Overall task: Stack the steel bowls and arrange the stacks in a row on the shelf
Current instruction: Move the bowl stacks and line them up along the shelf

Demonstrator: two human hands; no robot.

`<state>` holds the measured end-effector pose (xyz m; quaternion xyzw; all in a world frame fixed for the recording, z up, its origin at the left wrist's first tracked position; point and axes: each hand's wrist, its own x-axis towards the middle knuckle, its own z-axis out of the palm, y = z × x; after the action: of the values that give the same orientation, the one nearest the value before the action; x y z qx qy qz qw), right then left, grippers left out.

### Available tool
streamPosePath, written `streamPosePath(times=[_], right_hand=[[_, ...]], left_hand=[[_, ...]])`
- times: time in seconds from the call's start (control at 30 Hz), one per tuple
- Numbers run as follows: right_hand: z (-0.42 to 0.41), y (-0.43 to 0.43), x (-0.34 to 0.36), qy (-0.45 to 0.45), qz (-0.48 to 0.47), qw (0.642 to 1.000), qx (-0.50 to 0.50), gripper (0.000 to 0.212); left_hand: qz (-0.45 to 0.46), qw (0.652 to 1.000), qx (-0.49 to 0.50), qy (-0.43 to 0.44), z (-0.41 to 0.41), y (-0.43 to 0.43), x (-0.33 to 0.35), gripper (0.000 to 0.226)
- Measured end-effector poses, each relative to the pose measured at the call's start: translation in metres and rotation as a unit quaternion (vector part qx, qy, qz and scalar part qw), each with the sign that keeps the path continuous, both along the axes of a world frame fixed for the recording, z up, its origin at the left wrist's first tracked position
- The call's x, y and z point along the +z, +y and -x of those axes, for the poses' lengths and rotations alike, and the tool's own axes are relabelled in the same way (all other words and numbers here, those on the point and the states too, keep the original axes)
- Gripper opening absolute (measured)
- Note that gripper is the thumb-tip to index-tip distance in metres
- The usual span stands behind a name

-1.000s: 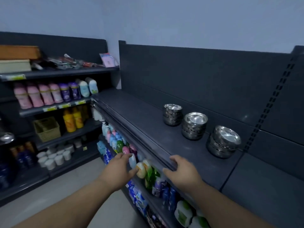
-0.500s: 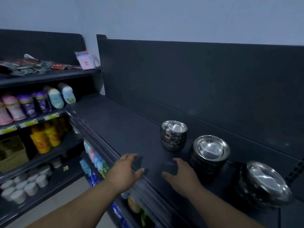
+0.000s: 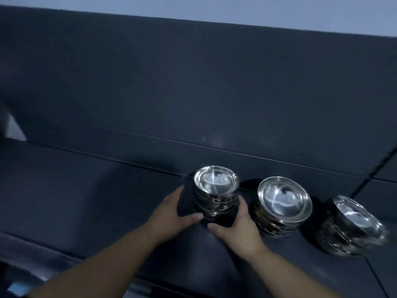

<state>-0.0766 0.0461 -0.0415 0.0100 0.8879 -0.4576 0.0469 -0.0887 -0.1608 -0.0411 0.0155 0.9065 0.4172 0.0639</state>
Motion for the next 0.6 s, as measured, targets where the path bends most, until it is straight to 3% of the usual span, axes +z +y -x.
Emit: streamPosePath(times=[0.1, 0.23, 0.4, 0.6], right_hand=[[0.008, -0.007, 0.000, 0.019, 0.027, 0.999, -0.031, 0.122], [0.014, -0.011, -0.001, 0.024, 0.065, 0.997, -0.046, 0.123], [0.020, -0.011, -0.004, 0.020, 0.096, 0.994, -0.043, 0.117], [0.008, -0.011, 0.000, 0.030, 0.117, 0.992, -0.041, 0.110]], left_hand=[[-0.082, 0.996, -0.046, -0.009, 0.021, -0.004, 0.002, 0.106], [-0.165, 0.981, -0.104, -0.015, 0.034, -0.002, -0.002, 0.097], [-0.197, 0.975, -0.103, -0.020, 0.040, 0.000, -0.008, 0.086], [-0.215, 0.971, -0.108, -0.017, 0.034, -0.002, -0.008, 0.087]])
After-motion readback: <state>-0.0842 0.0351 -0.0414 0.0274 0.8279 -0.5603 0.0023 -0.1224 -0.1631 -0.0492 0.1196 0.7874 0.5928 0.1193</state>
